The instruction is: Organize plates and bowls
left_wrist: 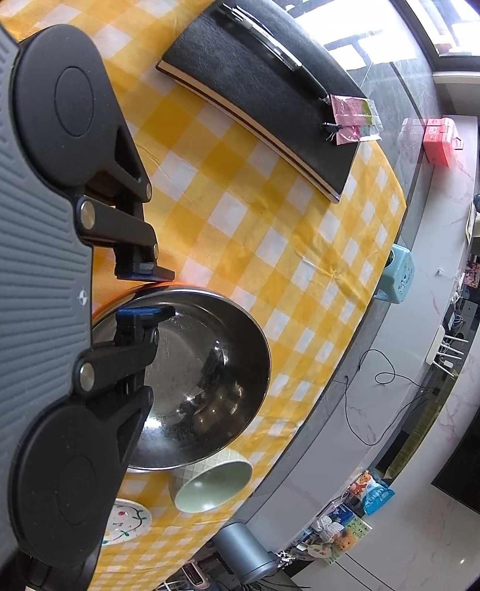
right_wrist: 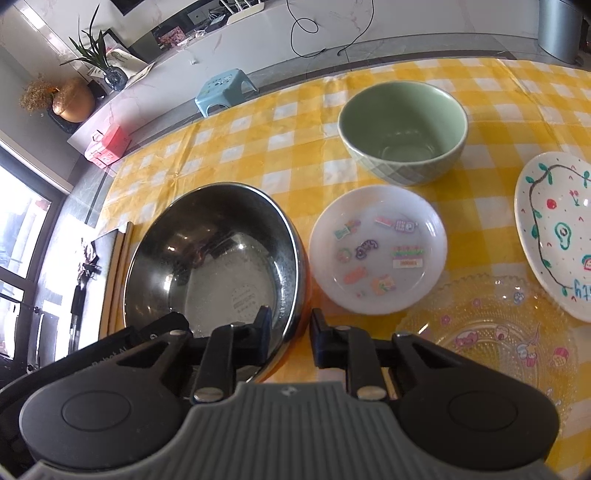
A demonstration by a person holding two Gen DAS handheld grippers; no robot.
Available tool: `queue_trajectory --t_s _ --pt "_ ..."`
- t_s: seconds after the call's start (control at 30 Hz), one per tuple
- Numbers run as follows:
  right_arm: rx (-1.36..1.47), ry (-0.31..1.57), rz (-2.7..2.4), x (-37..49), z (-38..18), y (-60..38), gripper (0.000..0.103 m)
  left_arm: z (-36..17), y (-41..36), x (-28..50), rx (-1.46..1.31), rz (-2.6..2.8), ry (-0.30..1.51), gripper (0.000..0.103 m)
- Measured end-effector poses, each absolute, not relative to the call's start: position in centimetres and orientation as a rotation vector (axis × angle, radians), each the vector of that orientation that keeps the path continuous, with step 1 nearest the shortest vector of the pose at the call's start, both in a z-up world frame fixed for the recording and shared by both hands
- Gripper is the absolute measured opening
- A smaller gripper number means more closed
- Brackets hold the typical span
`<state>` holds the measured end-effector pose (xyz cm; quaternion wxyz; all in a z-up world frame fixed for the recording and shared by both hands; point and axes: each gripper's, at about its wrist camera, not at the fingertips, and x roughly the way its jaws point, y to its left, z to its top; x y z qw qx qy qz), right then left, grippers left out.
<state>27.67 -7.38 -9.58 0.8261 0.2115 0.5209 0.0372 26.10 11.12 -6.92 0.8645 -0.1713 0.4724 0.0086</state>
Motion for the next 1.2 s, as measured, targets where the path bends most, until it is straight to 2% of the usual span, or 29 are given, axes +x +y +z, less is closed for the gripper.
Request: queue_trajectory --t_s 0.73,1.2 --pt "0.51 0.962 0.098 13.1 -0.6 -12.5 0.019 1.0 8.0 13.6 -0.389 -0.046 0.876 0.014" --pt "0.541 0.929 0.086 4.9 0.8 -15.9 0.019 0.8 6.2 7.3 -0.419 -0.1 0.878 0.013"
